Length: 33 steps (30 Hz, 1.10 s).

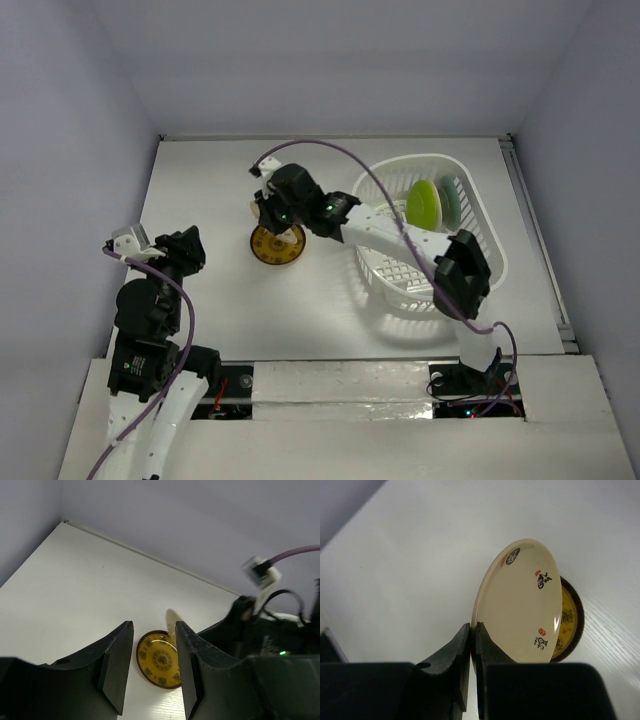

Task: Unload the plates from the dish rack

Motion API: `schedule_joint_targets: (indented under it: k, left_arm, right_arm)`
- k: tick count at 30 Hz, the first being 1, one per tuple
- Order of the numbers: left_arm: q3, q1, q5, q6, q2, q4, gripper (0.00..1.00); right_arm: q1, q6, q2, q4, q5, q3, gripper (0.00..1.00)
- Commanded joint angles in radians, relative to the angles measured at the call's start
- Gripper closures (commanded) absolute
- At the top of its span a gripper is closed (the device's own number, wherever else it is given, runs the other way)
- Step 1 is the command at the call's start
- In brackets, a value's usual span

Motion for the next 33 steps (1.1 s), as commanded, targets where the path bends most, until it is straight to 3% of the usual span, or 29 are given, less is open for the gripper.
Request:
schedule_joint_targets:
  k: [1,17,24,33]
  left_arm:
    - [0.011,-0.007,-0.028,0.008,-0.014,0.039,0.64]
    - [0.012,-0.007,-0.045,0.003,-0.022,0.035,0.63]
    - [0.012,-0.007,-0.046,0.003,-0.023,0.033,0.63]
    - [0.012,-0.007,-0.046,0.002,-0.025,0.027,0.63]
  right_arm:
    - [0.041,-0.115,0.069,-0.062,0.150,0.132,1.00]
    - [0.127,-0.267,0.226,0.048,0.276,0.025,0.99]
    - [0.147,-0.252,0.261,0.060,0.256,0.005,0.84]
    - [0.157,-0.209,0.249,0.033,0.310,0.011,0.53]
